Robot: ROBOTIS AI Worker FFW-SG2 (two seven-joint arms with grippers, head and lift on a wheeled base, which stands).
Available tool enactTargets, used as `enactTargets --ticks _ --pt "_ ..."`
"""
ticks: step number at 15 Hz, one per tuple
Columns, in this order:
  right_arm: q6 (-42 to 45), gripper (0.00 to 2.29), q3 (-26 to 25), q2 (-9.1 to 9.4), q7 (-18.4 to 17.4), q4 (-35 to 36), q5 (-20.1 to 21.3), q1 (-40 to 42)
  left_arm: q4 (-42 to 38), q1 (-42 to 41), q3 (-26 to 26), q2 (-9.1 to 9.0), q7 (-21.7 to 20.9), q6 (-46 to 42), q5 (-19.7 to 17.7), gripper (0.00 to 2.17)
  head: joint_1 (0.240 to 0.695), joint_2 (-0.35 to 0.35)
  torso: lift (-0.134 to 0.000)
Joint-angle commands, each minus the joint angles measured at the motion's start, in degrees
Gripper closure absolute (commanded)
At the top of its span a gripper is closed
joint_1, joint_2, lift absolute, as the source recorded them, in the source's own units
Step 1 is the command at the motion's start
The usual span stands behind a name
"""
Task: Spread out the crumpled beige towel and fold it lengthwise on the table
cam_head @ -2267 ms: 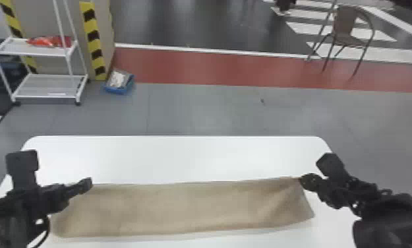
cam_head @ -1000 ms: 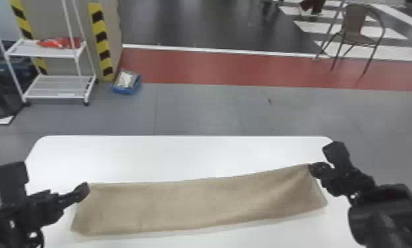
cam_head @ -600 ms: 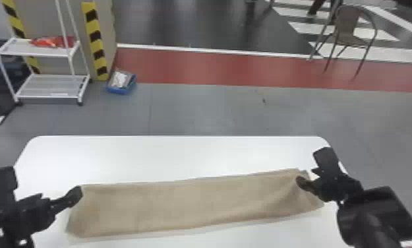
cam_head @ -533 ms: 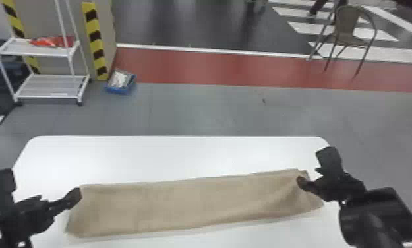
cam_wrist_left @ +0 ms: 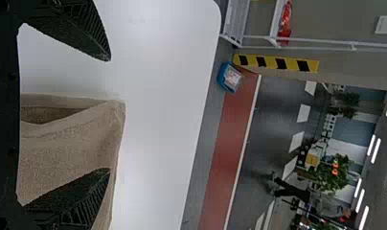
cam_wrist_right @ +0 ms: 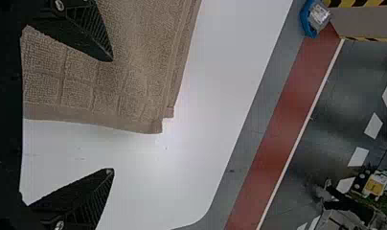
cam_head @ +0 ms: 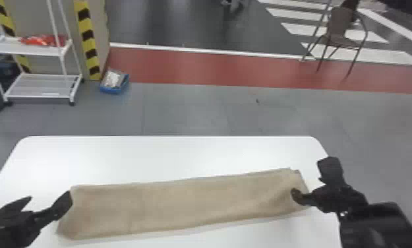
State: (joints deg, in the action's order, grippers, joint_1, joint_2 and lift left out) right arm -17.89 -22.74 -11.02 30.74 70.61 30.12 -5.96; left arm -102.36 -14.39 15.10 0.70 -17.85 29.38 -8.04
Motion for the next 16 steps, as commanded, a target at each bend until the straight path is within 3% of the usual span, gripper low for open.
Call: enactTargets --ticks 1,6,8,10,14,16 --pt "-2.6 0.06 0.4 0.56 0.0 3.4 -0.7 1.7 -0.6 -2.2 -0.6 0.00 -2.5 -3.9 0.0 0.06 0.695 -0.197 0.000" --pt "-2.5 0.06 0.2 0.64 0.1 4.4 -1.2 2.6 -0.8 -6.1 -2.8 0.00 -3.6 -3.9 0.7 0.07 0.695 -0.230 0.000" --pt "-2.6 0.06 0.6 0.64 0.2 4.4 -2.0 2.6 0.7 -5.5 -2.2 0.27 -3.8 -4.5 2.9 0.08 0.695 -0.245 0.000" --pt "-2.5 0.06 0.6 0.64 0.4 4.4 -2.0 2.6 4.2 -3.7 -0.2 1.85 -7.2 -5.7 3.1 0.08 0.695 -0.237 0.000" --pt "-2.5 0.06 -0.1 0.64 0.5 4.4 -2.3 2.6 8.1 -2.4 2.9 2.11 -17.7 -8.0 1.8 0.15 0.695 -0.209 0.000" --pt "-2.5 0.06 -0.1 0.64 0.5 4.1 -2.3 2.6 5.3 -5.7 1.9 1.93 -18.5 -9.9 -0.3 0.16 0.695 -0.218 0.000"
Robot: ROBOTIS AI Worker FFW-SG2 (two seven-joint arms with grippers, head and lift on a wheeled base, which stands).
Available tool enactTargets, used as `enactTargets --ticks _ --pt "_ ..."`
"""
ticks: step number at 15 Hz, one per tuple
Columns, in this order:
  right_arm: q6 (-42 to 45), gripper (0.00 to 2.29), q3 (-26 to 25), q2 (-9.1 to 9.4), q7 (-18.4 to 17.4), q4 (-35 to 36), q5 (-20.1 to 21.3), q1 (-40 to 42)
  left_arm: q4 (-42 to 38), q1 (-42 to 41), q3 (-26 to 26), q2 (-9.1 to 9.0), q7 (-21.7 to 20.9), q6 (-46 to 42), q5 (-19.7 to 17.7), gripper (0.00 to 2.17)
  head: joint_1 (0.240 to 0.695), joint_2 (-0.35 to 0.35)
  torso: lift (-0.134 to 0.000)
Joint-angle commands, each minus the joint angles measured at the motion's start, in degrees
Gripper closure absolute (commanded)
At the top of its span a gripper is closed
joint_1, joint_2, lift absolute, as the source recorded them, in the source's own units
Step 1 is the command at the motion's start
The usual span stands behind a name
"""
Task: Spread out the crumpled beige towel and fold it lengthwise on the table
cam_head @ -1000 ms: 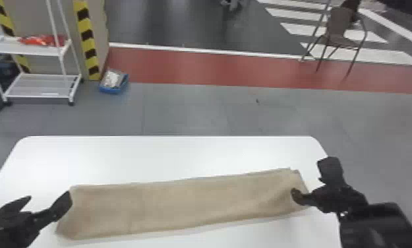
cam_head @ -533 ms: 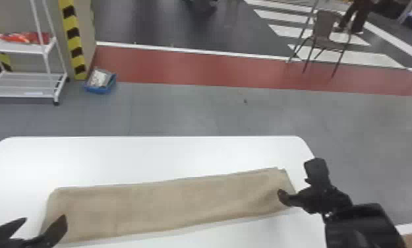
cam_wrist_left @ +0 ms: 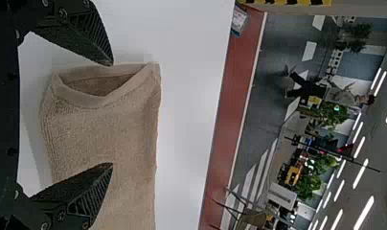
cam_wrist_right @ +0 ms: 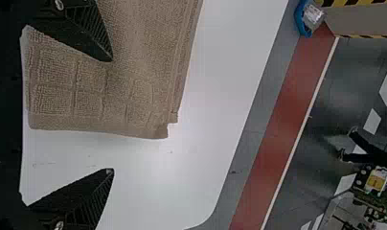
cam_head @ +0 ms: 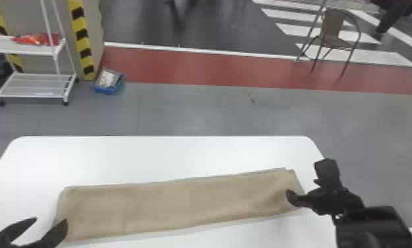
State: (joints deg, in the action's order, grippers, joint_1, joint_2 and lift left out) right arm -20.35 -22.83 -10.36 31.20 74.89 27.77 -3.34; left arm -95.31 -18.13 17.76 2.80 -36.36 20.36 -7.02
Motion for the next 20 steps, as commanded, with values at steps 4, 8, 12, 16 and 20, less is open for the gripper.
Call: enactTargets --ticks 4,8,12,16,20 --pt "0.0 0.06 -1.5 0.08 -0.1 -0.2 -0.1 1.2 -3.4 -3.8 -5.9 0.01 -1.0 -2.3 -1.8 0.19 0.695 -0.267 0.000" --pt "0.0 0.06 -1.3 0.43 -0.1 -0.3 -0.1 1.2 2.3 0.9 -8.4 0.10 -0.7 -0.4 2.0 0.19 0.695 -0.331 0.000" --pt "0.3 0.06 -2.1 0.34 -0.1 -0.2 -0.1 1.5 10.6 6.4 -7.6 1.77 1.4 -0.4 3.9 0.19 0.695 -0.325 0.000" --pt "0.3 0.06 -2.3 0.26 -0.1 -0.2 -0.4 1.4 10.6 5.9 -4.0 2.47 1.3 -0.2 3.8 0.19 0.695 -0.281 0.000" --pt "-0.5 0.06 -2.3 0.34 -0.1 0.4 -0.4 1.2 7.2 3.6 -2.7 2.47 1.0 0.0 2.6 0.19 0.695 -0.256 0.000"
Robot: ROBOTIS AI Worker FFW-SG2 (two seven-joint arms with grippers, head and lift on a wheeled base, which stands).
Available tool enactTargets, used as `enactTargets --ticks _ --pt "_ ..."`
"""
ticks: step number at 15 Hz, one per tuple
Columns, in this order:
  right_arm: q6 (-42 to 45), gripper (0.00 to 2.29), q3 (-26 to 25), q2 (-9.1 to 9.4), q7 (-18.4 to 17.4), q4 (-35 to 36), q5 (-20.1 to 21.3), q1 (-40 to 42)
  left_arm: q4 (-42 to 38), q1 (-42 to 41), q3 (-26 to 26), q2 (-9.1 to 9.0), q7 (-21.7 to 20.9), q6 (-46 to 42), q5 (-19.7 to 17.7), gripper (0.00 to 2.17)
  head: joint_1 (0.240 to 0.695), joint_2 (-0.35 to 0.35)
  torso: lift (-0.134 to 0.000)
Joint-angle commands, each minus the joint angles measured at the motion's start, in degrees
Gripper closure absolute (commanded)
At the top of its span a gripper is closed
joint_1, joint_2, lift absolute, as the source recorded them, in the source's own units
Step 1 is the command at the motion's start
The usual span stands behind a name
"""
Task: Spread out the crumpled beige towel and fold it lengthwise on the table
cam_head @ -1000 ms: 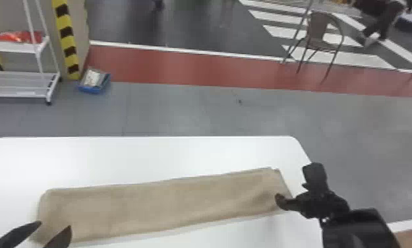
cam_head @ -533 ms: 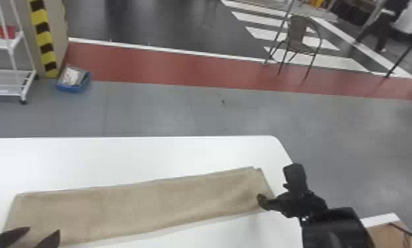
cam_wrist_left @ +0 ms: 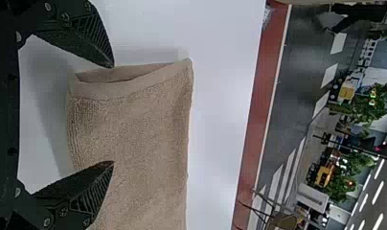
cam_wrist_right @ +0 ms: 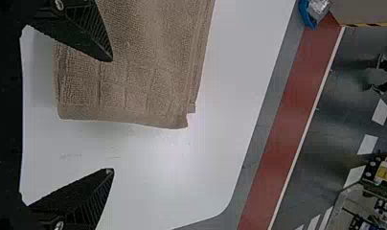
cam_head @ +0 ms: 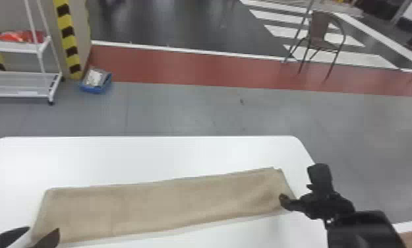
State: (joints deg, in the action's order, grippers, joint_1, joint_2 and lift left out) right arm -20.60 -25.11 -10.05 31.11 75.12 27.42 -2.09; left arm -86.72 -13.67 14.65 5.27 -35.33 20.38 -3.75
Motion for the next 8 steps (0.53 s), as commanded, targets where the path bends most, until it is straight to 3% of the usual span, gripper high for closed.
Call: enactTargets --ticks 1,8 --pt "-0.8 0.06 0.0 0.03 0.0 0.7 0.1 0.0 -2.8 -1.4 0.5 0.00 -0.1 0.1 -1.0 0.19 0.695 -0.253 0.000" --pt "-4.2 0.06 -0.1 2.05 2.2 7.7 -2.7 2.5 -8.3 -4.0 2.1 -1.05 2.7 0.0 -5.0 0.18 0.695 -0.223 0.000"
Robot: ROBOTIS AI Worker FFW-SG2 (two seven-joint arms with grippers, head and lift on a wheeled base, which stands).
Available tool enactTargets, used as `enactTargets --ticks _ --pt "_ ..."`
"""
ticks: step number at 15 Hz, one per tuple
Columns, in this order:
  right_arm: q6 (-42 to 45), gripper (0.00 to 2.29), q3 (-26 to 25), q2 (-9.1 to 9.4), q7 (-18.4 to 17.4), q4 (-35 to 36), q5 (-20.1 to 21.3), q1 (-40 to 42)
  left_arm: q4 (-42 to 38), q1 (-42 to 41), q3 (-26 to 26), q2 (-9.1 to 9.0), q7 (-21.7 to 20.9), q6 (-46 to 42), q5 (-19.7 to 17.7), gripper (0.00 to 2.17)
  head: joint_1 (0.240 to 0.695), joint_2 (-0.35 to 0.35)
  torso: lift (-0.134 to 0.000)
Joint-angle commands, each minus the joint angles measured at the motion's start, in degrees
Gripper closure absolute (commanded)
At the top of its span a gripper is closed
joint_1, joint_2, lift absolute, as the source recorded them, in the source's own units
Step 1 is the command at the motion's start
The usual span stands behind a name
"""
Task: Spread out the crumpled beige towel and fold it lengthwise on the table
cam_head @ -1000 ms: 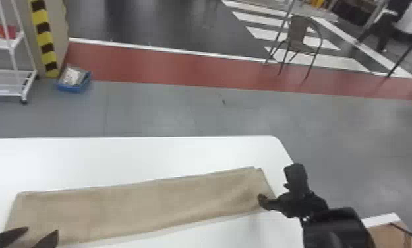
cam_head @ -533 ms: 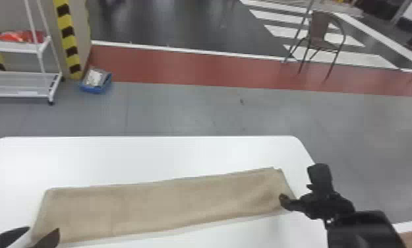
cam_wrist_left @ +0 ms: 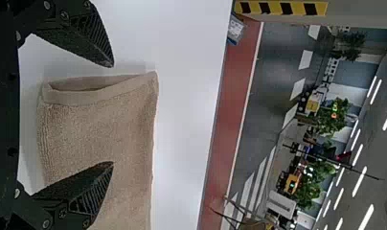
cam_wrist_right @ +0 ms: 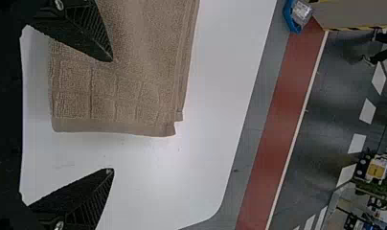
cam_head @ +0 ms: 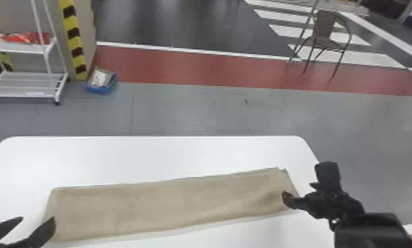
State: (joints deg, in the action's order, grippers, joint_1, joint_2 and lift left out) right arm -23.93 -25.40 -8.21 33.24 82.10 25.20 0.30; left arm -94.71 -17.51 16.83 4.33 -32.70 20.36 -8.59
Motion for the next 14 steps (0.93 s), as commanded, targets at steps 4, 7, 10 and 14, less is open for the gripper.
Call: enactTargets --ticks 4,7,10,14 --pt "-1.5 0.06 0.1 0.22 0.4 0.8 -0.6 -0.2 -0.1 -0.5 -0.3 -0.20 0.8 -0.2 -0.4 0.18 0.695 -0.209 0.000" --pt "-1.9 0.06 0.3 0.30 0.5 0.9 -0.7 -0.2 0.1 -0.8 -0.3 -0.20 0.8 -0.7 -0.6 0.18 0.695 -0.211 0.000" --pt "-1.7 0.06 0.3 0.22 0.5 0.9 -0.9 -0.2 0.2 -1.1 -0.2 -0.20 0.8 -1.1 -0.6 0.18 0.695 -0.210 0.000" --pt "-1.9 0.06 0.3 0.30 0.5 0.9 -1.1 -0.2 -0.1 -1.6 -0.2 -0.20 0.8 -1.1 -0.6 0.18 0.695 -0.208 0.000"
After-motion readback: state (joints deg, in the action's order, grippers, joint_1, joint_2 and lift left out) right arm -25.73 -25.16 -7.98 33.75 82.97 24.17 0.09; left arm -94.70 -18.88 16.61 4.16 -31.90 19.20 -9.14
